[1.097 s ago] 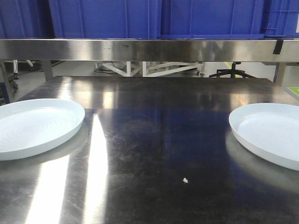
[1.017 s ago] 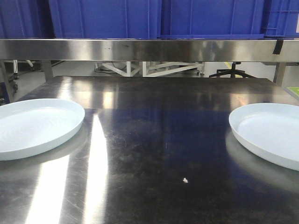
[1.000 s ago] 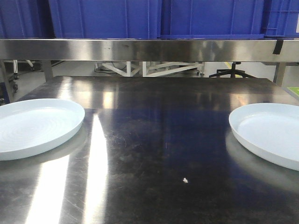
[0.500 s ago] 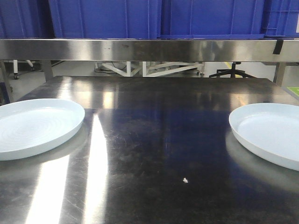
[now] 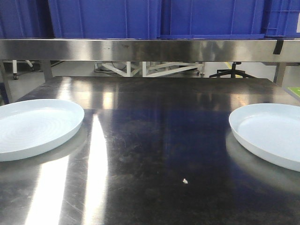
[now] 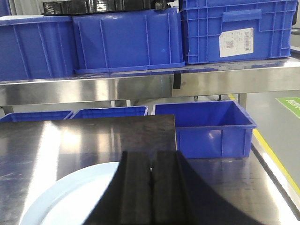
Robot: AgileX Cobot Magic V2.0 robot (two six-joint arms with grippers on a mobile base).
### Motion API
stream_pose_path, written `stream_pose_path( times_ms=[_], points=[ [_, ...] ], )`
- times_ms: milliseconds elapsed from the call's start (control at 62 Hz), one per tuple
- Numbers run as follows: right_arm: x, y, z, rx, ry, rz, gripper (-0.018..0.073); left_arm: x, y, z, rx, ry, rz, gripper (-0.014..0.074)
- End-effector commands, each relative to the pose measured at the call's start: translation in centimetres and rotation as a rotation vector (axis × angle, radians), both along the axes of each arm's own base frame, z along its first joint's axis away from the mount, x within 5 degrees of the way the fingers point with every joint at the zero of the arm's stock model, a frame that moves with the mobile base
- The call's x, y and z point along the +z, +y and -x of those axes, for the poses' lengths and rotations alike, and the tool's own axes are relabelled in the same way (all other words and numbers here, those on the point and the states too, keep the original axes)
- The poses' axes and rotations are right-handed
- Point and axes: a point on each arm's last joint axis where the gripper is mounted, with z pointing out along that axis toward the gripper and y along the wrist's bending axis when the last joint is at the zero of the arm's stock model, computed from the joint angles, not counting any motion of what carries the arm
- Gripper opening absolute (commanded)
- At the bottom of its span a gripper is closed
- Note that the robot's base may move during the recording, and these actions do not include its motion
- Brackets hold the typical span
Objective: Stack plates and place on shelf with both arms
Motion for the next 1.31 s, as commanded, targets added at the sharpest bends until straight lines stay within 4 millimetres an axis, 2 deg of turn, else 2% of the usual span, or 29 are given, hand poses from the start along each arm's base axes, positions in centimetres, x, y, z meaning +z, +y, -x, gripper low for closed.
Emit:
stream_pose_path(
  times_ms=[0,145,210,290,339,420,581,1033,1291],
  points=[
    [0.9,0.1,0.3,0.014,-0.110,0.014,0.0049,5.6,0.1,0.4,-0.001,-0.023,0.039,0.0088],
    [0.9,0.1,0.3,0.014,-0.110,0.014,0.0049,12.4,0.3,-0.9,0.049,0.143,0.012,0.0088],
    [0.9,0.1,0.3,0.014,-0.110,0.014,0.0049,14.5,0.2,-2.3,0.063,0.218,0.003,0.0088],
    [0.9,0.1,0.3,0.014,-0.110,0.014,0.0049,15.7,0.0,-4.5,0.068,0.303,-0.003,0.0088],
    [0.9,0.1,0.3,0.014,-0.110,0.014,0.0049,15.9,-0.2,-5.6,0.066,0.336,-0.001,0.0088],
    [0.9,0.1,0.3,0.014,-0.110,0.014,0.0049,15.2,-0.7,-7.7,0.056,0.411,0.007,0.0088],
    [0.9,0.1,0.3,0.014,-0.110,0.014,0.0049,14.1,-1.0,-9.6,0.055,0.497,0.005,0.0088],
    [0.9,0.1,0.3,0.014,-0.110,0.014,0.0049,14.7,-1.7,-10.2,0.002,0.425,0.102,0.0088],
    [0.9,0.1,0.3,0.014,-0.110,0.014,0.0049,14.7,-1.6,-10.2,0.010,0.420,0.085,0.0088]
  ],
)
